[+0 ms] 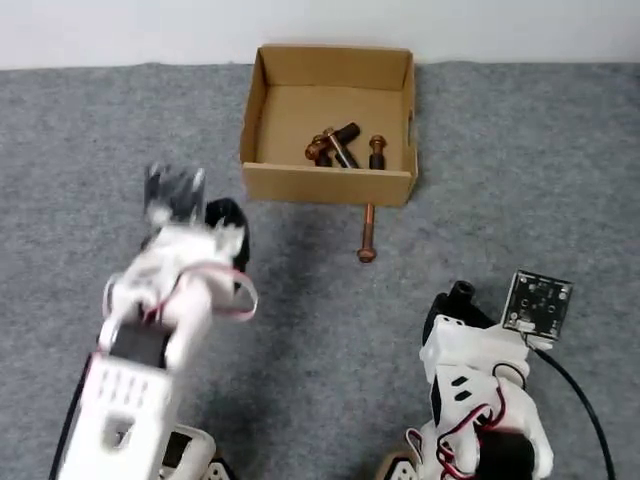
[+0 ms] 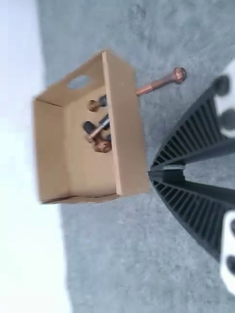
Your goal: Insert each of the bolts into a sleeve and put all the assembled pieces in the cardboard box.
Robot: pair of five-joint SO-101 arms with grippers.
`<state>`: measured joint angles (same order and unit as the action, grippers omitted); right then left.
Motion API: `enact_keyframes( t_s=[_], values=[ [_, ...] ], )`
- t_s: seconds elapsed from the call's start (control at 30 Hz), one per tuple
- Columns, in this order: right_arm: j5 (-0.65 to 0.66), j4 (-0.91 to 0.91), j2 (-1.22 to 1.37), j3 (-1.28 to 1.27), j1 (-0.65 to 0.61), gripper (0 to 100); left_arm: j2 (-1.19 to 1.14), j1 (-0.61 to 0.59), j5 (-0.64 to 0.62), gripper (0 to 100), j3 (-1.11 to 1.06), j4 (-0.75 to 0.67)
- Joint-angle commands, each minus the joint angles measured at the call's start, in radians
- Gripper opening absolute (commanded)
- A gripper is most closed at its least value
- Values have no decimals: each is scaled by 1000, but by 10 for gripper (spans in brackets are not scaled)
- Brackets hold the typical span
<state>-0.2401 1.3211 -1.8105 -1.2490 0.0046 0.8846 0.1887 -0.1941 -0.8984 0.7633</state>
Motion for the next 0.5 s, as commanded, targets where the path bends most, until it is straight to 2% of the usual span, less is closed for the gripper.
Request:
enact_keyframes(
  t_s=[0.0,0.27,0.47],
  values=[
    [11,-28,-2,6,12,8,-311,6,14,8,208,-25],
    [12,-28,-2,6,16,8,-766,94,18,23,479,12],
    [12,-28,-1,5,16,8,-945,206,-34,224,708,166]
  ],
)
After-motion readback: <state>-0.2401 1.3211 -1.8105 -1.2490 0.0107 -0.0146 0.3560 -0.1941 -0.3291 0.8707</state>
